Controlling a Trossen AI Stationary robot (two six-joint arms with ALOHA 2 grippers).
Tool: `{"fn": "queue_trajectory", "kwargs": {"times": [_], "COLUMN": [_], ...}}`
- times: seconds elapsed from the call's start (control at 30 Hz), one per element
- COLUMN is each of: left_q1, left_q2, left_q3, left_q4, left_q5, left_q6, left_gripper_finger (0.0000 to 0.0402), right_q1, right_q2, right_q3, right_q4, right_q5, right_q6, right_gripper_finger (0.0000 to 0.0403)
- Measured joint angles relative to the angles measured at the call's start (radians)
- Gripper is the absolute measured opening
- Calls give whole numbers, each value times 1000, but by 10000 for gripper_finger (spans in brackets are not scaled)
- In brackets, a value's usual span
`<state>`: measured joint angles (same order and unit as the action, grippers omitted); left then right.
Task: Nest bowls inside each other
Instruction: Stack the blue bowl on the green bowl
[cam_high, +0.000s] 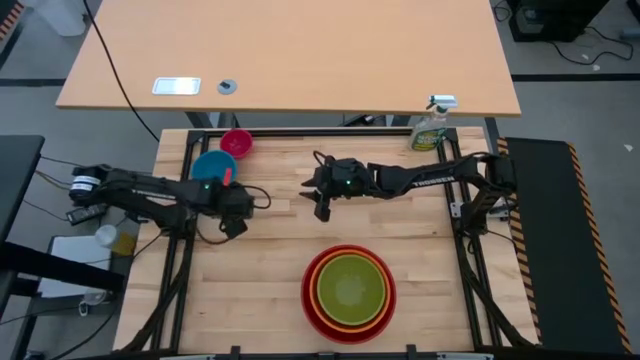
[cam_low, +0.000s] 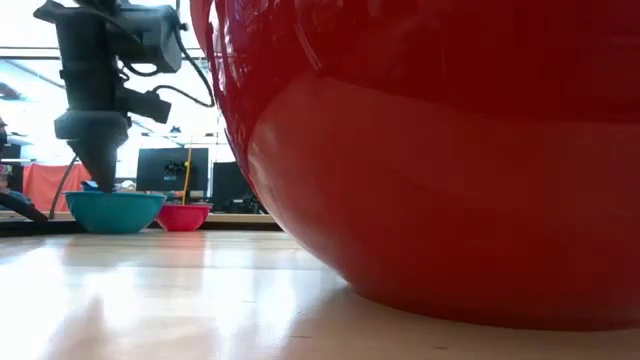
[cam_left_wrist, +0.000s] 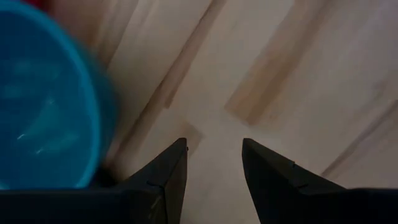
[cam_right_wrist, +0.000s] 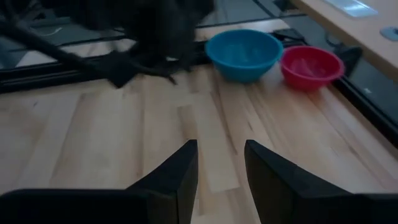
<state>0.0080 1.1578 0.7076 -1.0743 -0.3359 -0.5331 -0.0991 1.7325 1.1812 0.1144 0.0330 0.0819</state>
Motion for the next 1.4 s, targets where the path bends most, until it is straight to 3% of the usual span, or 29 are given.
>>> {"fn": "queue_trajectory", "kwargs": {"times": [0.37,0.63,1.03,1.4], "left_q1": [16,179,315,407], "left_q2": [22,106,280,337], "left_q3": [175,176,176,160], "left_q4": [-218,-248,-175,-107], "left_q5": [-96,-116,-86,-112], "left_q6": [-68,9,217,308], "left_gripper_finger": [157,157,157,157], "right_q1": [6,8,25,27], "right_q2": [0,0,0,0], "right_q3": [0,0,0,0], "right_q4": [-3,40,75,73], "right_q5": [-8,-61,-86,-87], "right_q6": [-59,-102,-138,-138], "right_gripper_finger": [140,140,138,138]}}
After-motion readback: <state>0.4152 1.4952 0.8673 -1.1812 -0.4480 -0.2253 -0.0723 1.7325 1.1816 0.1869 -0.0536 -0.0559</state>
